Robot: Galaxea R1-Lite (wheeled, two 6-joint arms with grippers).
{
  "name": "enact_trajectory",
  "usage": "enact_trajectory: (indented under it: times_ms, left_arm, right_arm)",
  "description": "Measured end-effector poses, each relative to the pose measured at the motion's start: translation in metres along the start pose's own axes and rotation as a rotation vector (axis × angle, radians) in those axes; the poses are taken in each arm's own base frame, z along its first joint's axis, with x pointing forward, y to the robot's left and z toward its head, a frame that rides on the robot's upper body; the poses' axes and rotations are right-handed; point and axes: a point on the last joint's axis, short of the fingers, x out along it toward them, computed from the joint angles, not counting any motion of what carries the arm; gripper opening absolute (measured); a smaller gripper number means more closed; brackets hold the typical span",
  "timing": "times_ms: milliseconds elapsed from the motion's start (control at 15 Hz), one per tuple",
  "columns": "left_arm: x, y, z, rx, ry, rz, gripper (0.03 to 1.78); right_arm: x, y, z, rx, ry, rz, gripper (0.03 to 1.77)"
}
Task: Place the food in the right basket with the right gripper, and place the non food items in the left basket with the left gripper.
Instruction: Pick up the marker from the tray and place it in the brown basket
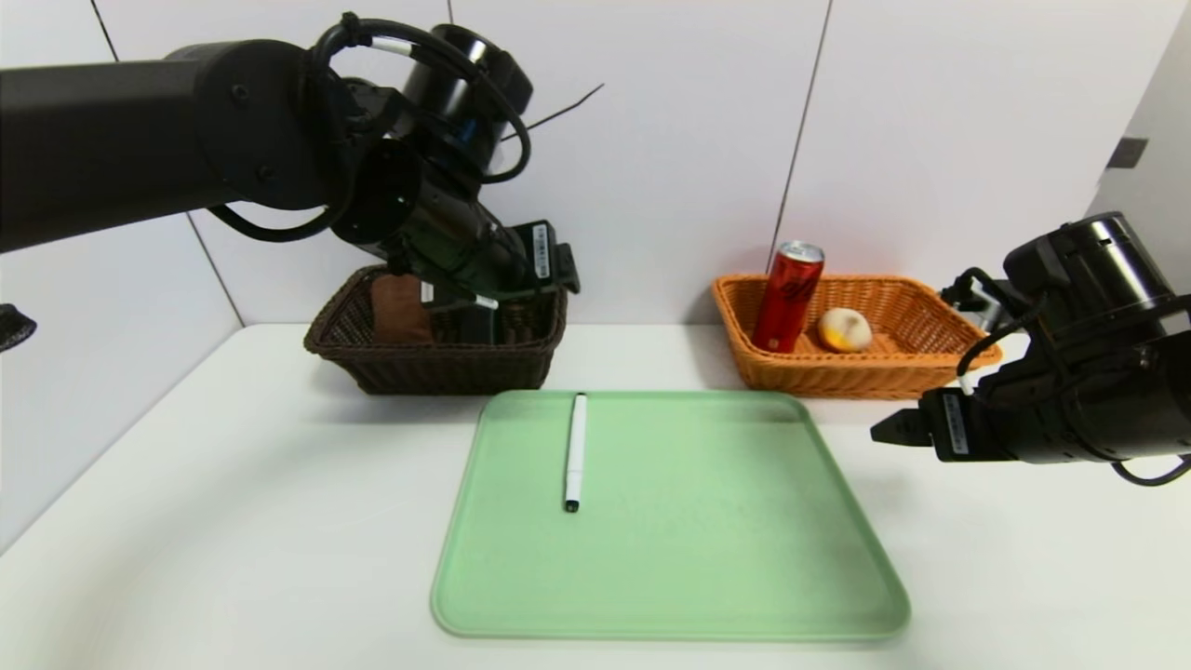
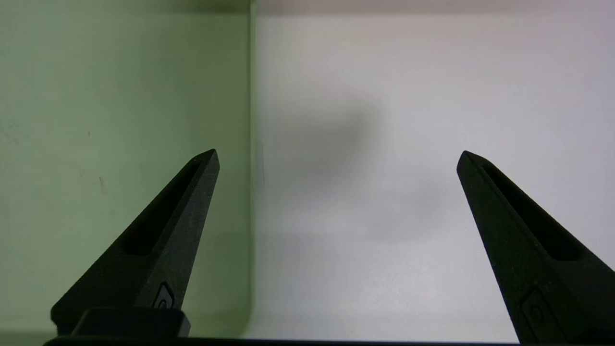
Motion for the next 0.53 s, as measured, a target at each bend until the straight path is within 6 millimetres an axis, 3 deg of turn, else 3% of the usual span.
enact_trajectory:
  times_ms: [333,533]
  left_arm:
    - [-0.003,-0.044,-0.044,0.104,0.108,0.0,1.65]
    - [0.005,-0.057,-0.059,0.132,0.145,0.001,1.67]
  right_arm:
    - [0.003,-0.001,-0.001,0.002,-0.009,-0.002,1.71]
    - [0.005,-0.001,-0.002,0.006,0.0,-0.005,1.71]
